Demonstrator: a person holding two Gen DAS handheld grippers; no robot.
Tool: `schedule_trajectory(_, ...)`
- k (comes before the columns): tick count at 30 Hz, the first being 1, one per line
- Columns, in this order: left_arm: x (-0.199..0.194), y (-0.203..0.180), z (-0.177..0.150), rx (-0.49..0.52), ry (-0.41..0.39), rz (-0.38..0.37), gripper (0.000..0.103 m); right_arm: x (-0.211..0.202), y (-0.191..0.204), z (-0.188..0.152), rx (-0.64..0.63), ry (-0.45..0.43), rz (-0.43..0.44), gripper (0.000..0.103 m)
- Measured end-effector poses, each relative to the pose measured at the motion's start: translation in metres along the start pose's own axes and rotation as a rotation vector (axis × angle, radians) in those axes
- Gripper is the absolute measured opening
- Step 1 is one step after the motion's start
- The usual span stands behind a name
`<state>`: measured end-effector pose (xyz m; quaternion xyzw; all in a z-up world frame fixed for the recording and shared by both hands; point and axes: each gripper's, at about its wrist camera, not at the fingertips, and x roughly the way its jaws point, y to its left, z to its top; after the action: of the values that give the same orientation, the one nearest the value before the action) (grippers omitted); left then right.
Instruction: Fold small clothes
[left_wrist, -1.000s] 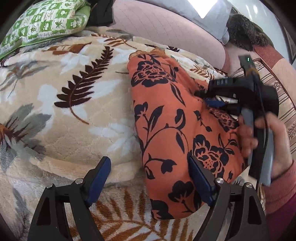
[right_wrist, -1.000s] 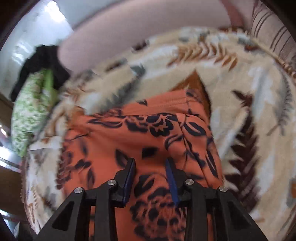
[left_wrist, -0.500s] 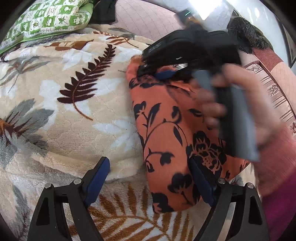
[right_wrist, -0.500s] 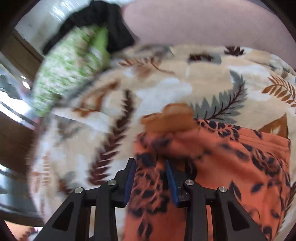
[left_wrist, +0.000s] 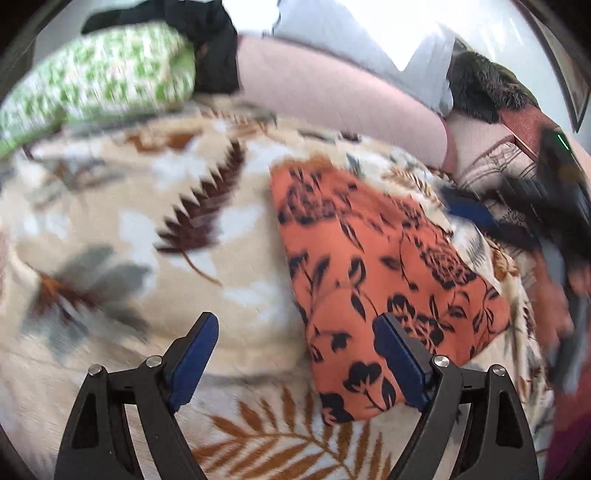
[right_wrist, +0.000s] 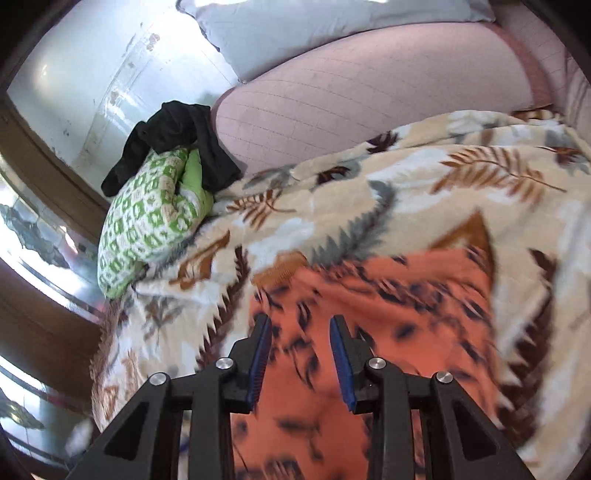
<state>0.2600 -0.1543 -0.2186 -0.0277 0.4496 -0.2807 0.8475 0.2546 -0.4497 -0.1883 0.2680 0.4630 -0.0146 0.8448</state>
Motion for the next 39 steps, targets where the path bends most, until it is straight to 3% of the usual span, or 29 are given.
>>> schedule_trajectory(5,0.015,-0.003,-0.001,0.045,0.051,0.095,0.088,-0.041,-0.031,-0.056,0.044,0.005,-0.025,0.035)
schedule_trajectory(9,0.025,-0.007,-0.010,0.062,0.079,0.110,0.089,-0.020,-0.070,-0.104,0.117,0.116,-0.129,0.033)
schedule_trajectory(11,0.022,-0.010,-0.011,0.088,0.065,0.133,0.089,-0.018,-0.080,-0.117,0.138,0.083,-0.117,0.030)
schedule_trajectory(15,0.015,-0.011,-0.010,0.089,0.045,0.146,0.088,-0.033,-0.073,-0.106,0.146,0.069,-0.093,0.030)
schedule_trajectory(17,0.013,-0.010,-0.009,0.089,0.033,0.159,0.088,-0.053,-0.069,-0.101,0.151,-0.029,-0.037,0.030)
schedule_trajectory(20,0.011,-0.013,-0.009,0.090,0.023,0.170,0.088,-0.061,-0.073,-0.097,0.153,-0.107,-0.080,0.030)
schedule_trajectory(24,0.014,-0.017,-0.009,0.107,0.021,0.177,0.088,-0.021,-0.093,-0.104,0.204,0.005,-0.116,0.030)
schedule_trajectory(28,0.015,-0.018,-0.008,0.118,0.012,0.189,0.088,-0.024,-0.092,-0.099,0.173,-0.025,-0.117,0.030)
schedule_trajectory(35,0.015,-0.020,-0.010,0.129,0.006,0.197,0.088,-0.037,-0.070,-0.081,0.150,-0.167,-0.078,0.030)
schedule_trajectory(37,0.015,-0.020,-0.010,0.131,0.005,0.200,0.088,-0.026,-0.065,-0.077,0.150,-0.164,-0.085,0.032)
schedule_trajectory(39,0.016,-0.021,-0.010,0.135,0.005,0.198,0.088,-0.006,-0.070,-0.076,0.166,-0.101,-0.110,0.032)
